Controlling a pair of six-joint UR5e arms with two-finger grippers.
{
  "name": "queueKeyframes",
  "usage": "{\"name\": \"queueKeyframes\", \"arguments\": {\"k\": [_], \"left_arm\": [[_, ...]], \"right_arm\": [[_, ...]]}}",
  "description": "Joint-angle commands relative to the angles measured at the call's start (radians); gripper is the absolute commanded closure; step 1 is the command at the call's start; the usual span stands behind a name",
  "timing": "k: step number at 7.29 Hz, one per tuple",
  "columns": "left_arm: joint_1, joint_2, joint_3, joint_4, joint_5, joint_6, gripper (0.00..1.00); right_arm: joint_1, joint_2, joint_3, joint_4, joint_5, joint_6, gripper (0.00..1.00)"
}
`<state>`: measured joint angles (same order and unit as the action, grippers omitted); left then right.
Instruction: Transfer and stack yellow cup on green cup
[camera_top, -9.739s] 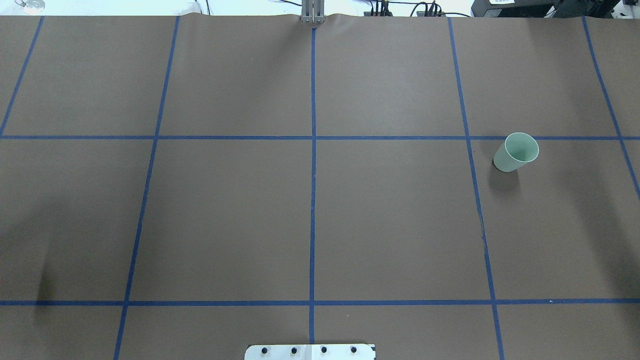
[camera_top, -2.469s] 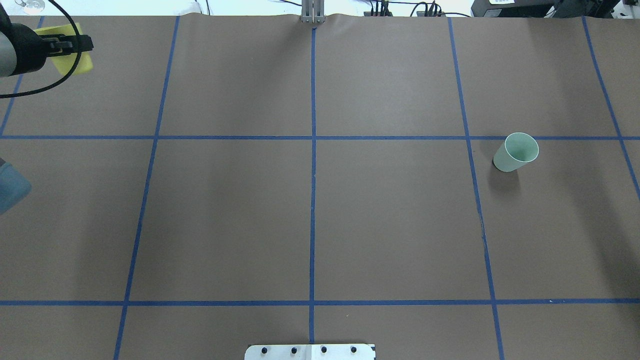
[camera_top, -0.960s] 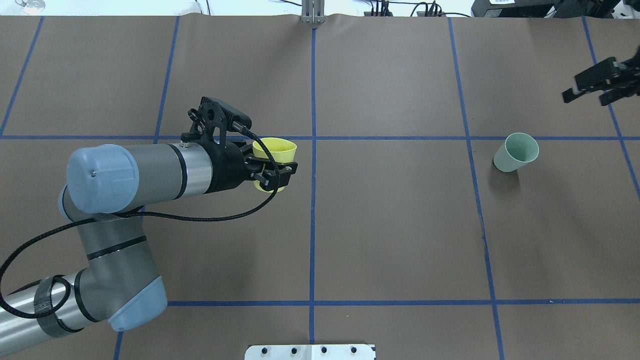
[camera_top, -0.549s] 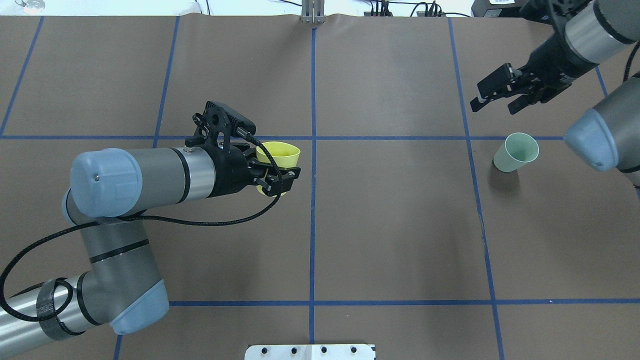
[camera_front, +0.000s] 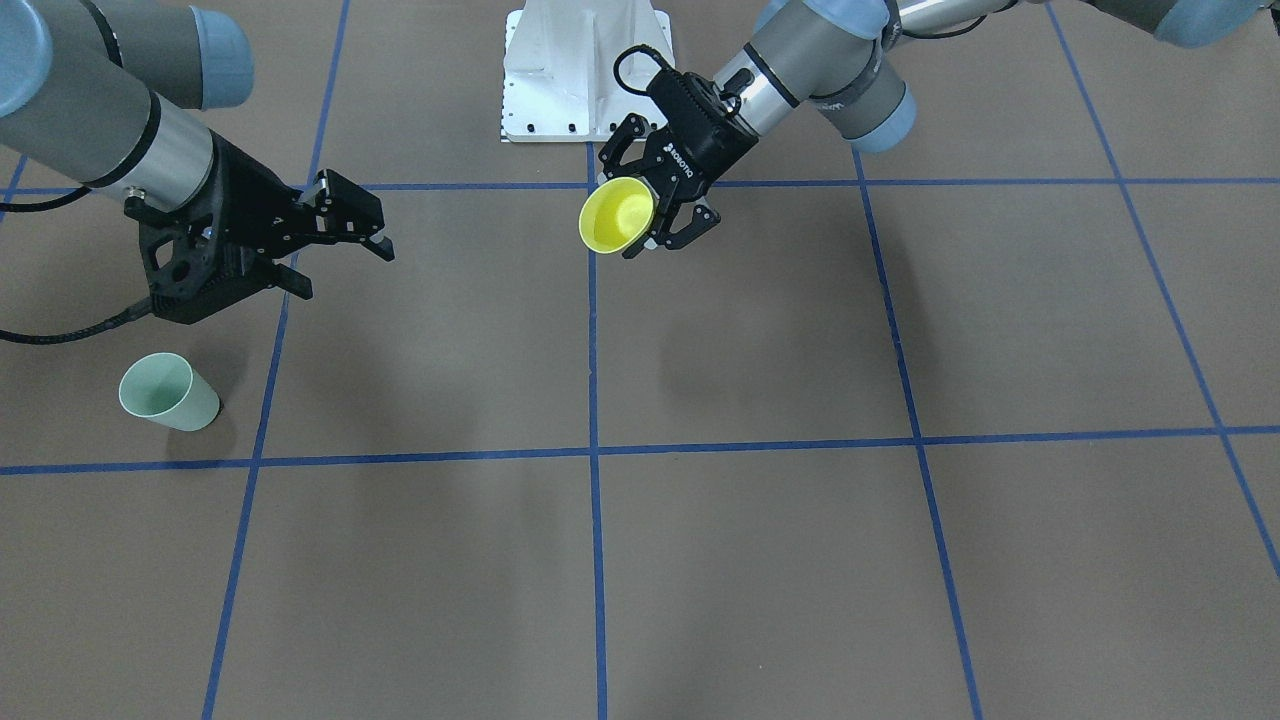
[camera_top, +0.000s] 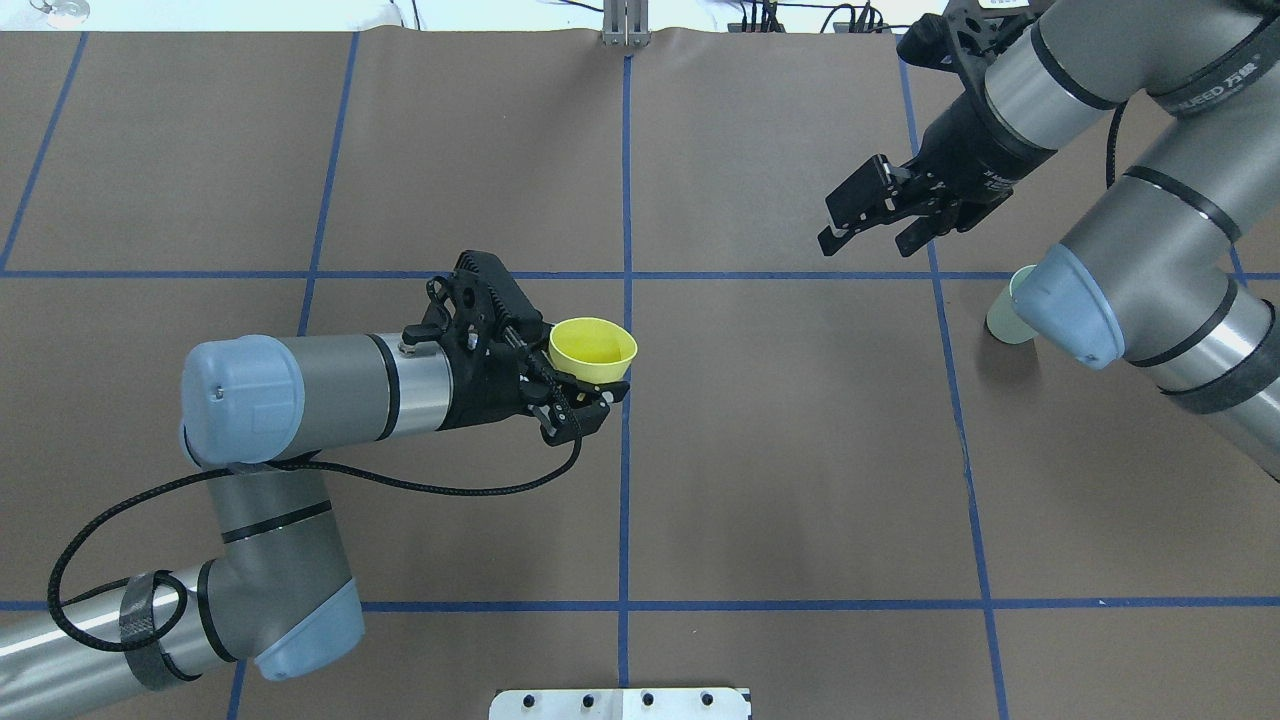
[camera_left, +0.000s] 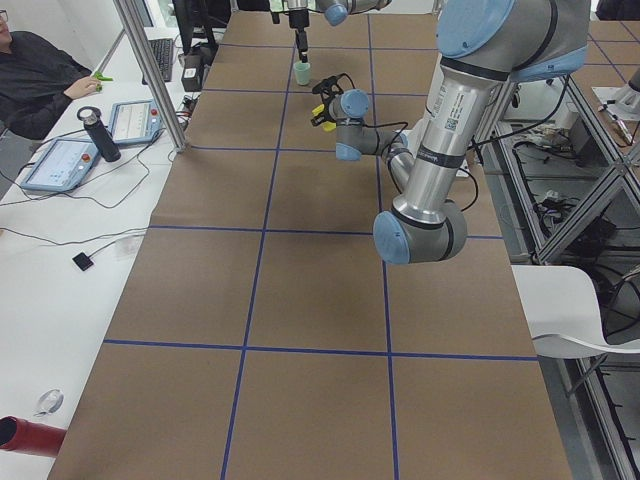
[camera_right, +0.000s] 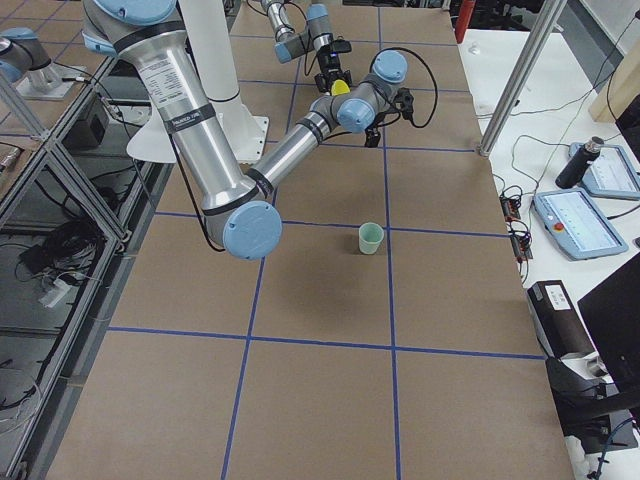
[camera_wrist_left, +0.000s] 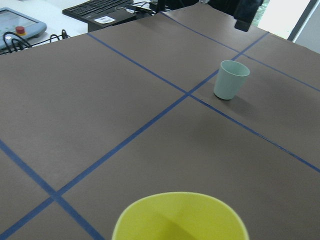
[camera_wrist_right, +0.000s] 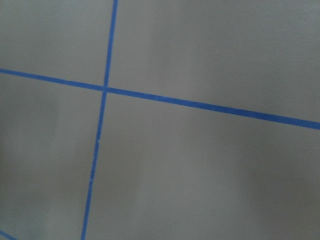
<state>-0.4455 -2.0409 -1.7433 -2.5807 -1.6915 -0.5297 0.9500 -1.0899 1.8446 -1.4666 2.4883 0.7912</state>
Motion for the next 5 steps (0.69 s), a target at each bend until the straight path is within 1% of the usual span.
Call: {"name": "queueKeyframes", "arguments": {"k": [1, 2, 3, 4, 5], "left_arm": [[0.008, -0.024, 0.019, -0.064, -0.020, 0.042, 1.00], [0.008, -0.024, 0.021, -0.073, -0.022, 0.042, 1.00], [0.008, -0.034, 0.019, -0.076, -0.023, 0.042, 1.00], [0.011, -0.054, 0.030, -0.076, -0.034, 0.043, 1.00], [0.011, -0.089, 0.057, -0.078, -0.034, 0.043, 1.00]], "right_arm": [[-0.043, 0.024, -0.004, 0.064, 0.001, 0.003, 0.03], [-0.048, 0.027, -0.004, 0.090, 0.001, 0.003, 0.03], [-0.065, 0.028, -0.011, 0.142, 0.000, 0.003, 0.03], [-0.074, 0.034, -0.011, 0.152, 0.003, 0.003, 0.03], [-0.094, 0.044, -0.011, 0.152, 0.001, 0.000, 0.06]]}}
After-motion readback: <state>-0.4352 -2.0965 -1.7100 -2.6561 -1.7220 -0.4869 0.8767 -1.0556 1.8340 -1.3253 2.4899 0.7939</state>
